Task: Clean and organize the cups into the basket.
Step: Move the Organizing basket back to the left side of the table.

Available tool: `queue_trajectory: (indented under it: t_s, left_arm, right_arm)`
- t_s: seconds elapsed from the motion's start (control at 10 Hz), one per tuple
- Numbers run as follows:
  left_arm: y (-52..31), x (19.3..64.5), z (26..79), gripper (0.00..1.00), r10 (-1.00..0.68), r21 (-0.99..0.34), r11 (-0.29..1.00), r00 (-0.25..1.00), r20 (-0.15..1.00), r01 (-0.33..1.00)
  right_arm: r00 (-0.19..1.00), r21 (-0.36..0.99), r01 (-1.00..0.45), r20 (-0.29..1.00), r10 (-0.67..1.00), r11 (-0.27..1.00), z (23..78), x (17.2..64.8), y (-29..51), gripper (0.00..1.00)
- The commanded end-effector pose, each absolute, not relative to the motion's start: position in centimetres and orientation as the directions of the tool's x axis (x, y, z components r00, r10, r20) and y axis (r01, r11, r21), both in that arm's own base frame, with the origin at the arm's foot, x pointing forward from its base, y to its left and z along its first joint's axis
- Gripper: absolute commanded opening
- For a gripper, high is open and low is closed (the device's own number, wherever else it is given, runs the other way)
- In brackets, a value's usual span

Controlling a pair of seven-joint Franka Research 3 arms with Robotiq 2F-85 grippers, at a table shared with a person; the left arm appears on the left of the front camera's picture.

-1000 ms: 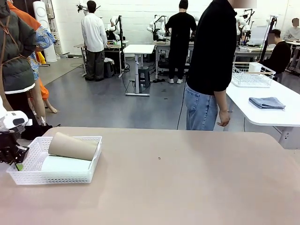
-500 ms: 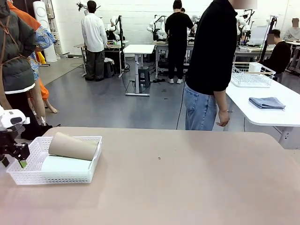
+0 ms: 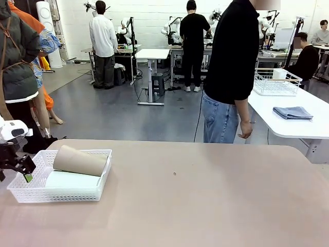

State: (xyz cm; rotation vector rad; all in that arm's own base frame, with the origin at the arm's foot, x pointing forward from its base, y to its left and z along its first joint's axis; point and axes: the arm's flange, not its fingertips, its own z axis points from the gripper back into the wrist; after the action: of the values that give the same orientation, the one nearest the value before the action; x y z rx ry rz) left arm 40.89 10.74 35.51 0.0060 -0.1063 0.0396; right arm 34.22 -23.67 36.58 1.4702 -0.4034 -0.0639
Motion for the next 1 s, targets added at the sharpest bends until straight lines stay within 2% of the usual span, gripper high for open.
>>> queue_trajectory:
  t_s: [0.0, 0.2, 0.4, 0.7, 0.9]
  left_arm:
    - [11.2, 40.7, 35.5, 1.0, 0.021, 0.023, 0.999, 0.993, 0.114, -0.023]
    - [11.2, 40.7, 35.7, 1.0, 0.031, 0.028, 0.999, 0.992, 0.119, -0.034]
    - [10.9, 38.5, 37.2, 1.0, 0.08, 0.028, 0.996, 0.984, 0.161, -0.085]
    - [9.5, 29.1, 41.9, 1.0, 0.108, -0.023, 0.994, 0.946, 0.305, -0.106]
    - [10.0, 25.1, 42.6, 1.0, 0.08, -0.017, 0.997, 0.923, 0.377, -0.08]
  right_arm:
    - [0.937, 0.976, -0.188, 0.212, -0.276, 0.112, 36.8, 34.2, -23.6, 1.0]
    - [0.937, 0.976, -0.188, 0.212, -0.276, 0.112, 36.8, 34.2, -23.6, 1.0]
    - [0.937, 0.976, -0.188, 0.212, -0.276, 0.112, 36.8, 34.2, -23.6, 1.0]
    - [0.937, 0.976, -0.188, 0.212, -0.276, 0.112, 36.8, 34.2, -23.6, 1.0]
    - [0.937, 0.976, -0.188, 0.212, -0.276, 0.112, 36.8, 34.2, -23.6, 1.0]
